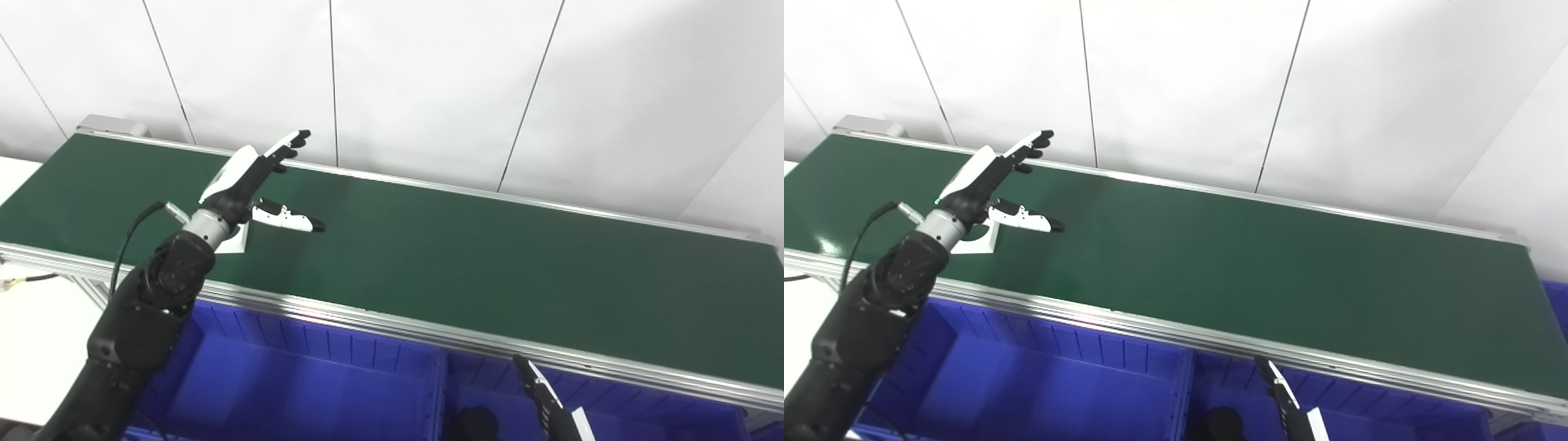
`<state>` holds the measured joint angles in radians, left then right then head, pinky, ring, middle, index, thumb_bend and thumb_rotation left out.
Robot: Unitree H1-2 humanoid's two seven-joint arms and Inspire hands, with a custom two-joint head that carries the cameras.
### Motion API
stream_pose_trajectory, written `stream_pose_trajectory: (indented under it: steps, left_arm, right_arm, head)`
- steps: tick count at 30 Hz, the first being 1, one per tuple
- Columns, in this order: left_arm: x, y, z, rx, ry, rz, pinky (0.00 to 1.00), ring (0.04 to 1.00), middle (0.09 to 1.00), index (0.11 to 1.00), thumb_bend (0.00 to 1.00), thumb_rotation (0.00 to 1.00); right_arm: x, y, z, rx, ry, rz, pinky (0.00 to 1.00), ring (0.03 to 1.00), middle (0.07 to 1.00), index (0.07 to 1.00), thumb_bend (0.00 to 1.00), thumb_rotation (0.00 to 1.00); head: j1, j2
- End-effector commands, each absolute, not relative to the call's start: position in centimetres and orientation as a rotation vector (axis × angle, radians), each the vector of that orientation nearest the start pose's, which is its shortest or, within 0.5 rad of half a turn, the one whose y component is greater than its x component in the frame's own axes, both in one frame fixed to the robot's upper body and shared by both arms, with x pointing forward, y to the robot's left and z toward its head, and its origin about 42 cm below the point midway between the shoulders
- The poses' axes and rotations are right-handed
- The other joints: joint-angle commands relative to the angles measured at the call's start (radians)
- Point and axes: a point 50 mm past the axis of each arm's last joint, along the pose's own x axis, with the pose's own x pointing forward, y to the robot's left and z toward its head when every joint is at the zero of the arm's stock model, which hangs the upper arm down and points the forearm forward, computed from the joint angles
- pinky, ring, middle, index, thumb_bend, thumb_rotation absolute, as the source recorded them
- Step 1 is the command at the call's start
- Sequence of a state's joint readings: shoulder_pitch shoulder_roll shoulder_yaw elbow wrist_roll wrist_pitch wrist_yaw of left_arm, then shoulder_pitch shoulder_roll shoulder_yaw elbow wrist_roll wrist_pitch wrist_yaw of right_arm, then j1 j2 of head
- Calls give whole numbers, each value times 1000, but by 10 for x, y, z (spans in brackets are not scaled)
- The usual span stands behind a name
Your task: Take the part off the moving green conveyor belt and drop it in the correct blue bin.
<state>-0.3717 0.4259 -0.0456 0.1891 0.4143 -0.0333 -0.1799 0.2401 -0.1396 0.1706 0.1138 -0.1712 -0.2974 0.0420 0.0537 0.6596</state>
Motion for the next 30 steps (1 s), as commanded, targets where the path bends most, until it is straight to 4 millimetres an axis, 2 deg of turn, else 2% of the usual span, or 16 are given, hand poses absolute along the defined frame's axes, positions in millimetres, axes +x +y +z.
stream_pose_trajectory:
  steps: [1, 8, 10, 14, 19, 24, 28, 30]
  left_arm:
    - [414, 325, 214, 914, -186, -139, 804, 893, 940, 945, 891, 264]
    - [425, 330, 207, 1017, -105, -164, 791, 889, 948, 962, 890, 246]
    - [428, 333, 204, 1049, -84, -172, 805, 898, 954, 963, 900, 212]
    - [435, 341, 196, 1130, -33, -194, 918, 973, 971, 976, 930, 202]
    - [439, 345, 189, 1182, 21, -219, 937, 985, 981, 982, 943, 210]
    - [442, 349, 177, 1206, 48, -253, 965, 992, 992, 984, 951, 165]
    - [444, 349, 169, 1249, 58, -262, 948, 991, 999, 999, 947, 150]
    - [444, 349, 165, 1275, 65, -264, 979, 999, 1000, 1000, 943, 137]
  right_arm:
    - [190, -221, 36, -259, -23, 228, 946, 952, 948, 926, 886, 337]
    - [191, -222, 37, -252, -14, 224, 939, 962, 953, 924, 916, 377]
    - [191, -222, 38, -251, -12, 218, 948, 956, 943, 920, 927, 374]
    - [191, -223, 39, -259, -8, 214, 932, 958, 942, 915, 945, 400]
    - [191, -224, 40, -248, -14, 219, 915, 949, 940, 913, 935, 386]
    - [192, -225, 39, -252, -18, 215, 924, 944, 937, 906, 946, 400]
    - [192, -226, 40, -240, -14, 212, 924, 944, 937, 902, 952, 394]
    - [192, -226, 40, -253, -18, 216, 925, 939, 932, 905, 939, 394]
  head:
    - [4, 7]
    - [18, 24]
    - [20, 26]
    - [26, 29]
    - [30, 32]
    - [32, 33]
    - [38, 35]
    - [42, 34]
